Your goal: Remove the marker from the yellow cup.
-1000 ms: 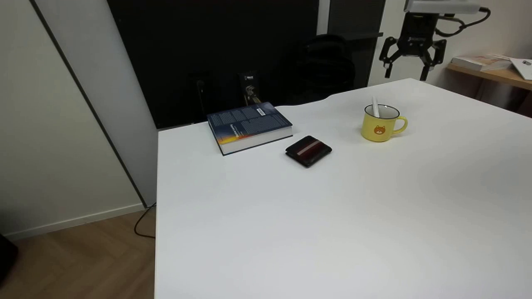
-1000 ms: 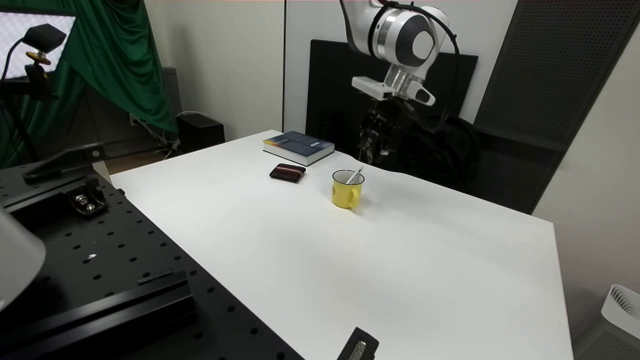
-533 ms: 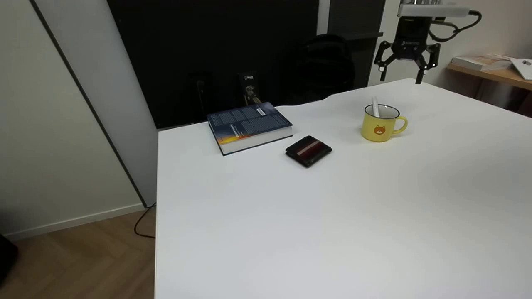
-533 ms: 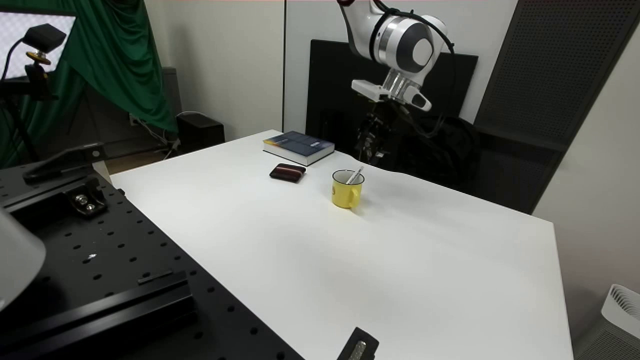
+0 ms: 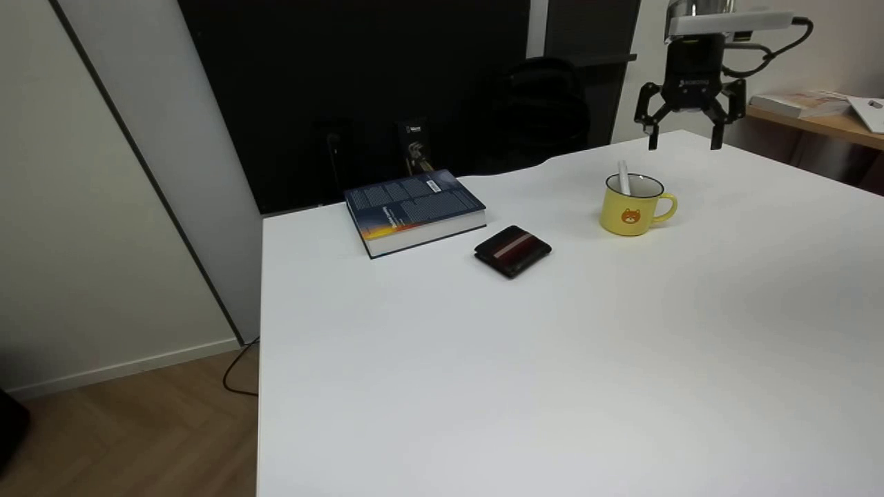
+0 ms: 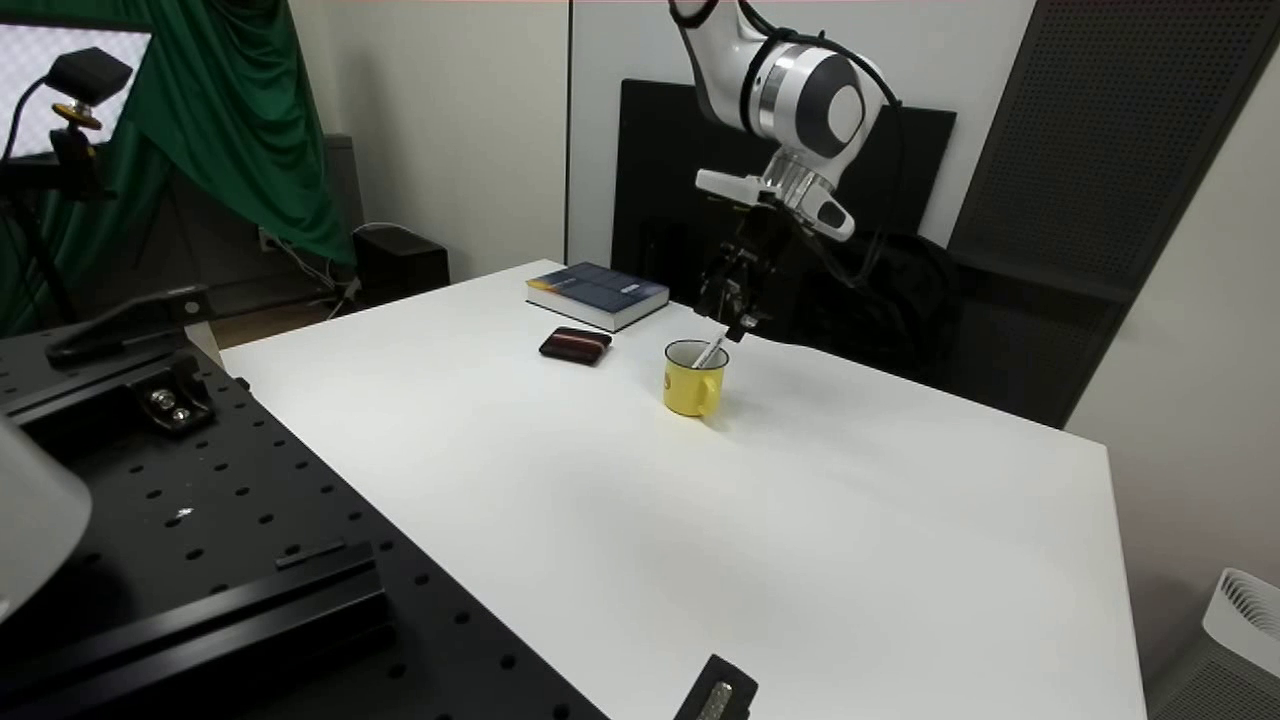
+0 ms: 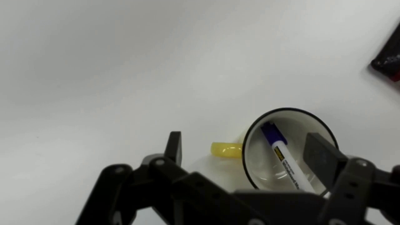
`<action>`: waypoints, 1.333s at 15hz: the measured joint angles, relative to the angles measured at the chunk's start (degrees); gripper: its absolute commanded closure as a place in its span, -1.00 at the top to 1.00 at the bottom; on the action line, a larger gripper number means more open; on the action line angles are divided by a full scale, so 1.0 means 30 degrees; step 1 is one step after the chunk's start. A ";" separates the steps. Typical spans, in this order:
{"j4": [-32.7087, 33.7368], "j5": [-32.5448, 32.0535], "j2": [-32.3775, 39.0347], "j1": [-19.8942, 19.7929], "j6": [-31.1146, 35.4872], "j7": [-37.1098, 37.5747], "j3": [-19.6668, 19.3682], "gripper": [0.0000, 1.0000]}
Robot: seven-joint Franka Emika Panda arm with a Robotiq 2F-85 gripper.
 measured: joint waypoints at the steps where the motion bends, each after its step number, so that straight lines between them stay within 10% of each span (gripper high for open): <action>1: 0.0466 -0.0076 0.0320 0.0002 -0.0515 -0.0005 -0.0013 1.00; 14: 0.5081 -0.1150 0.3440 0.0625 -0.1301 -0.1318 0.0030 1.00; 20: 0.4699 -0.1524 0.3544 0.0839 0.2683 -0.2168 0.0031 1.00</action>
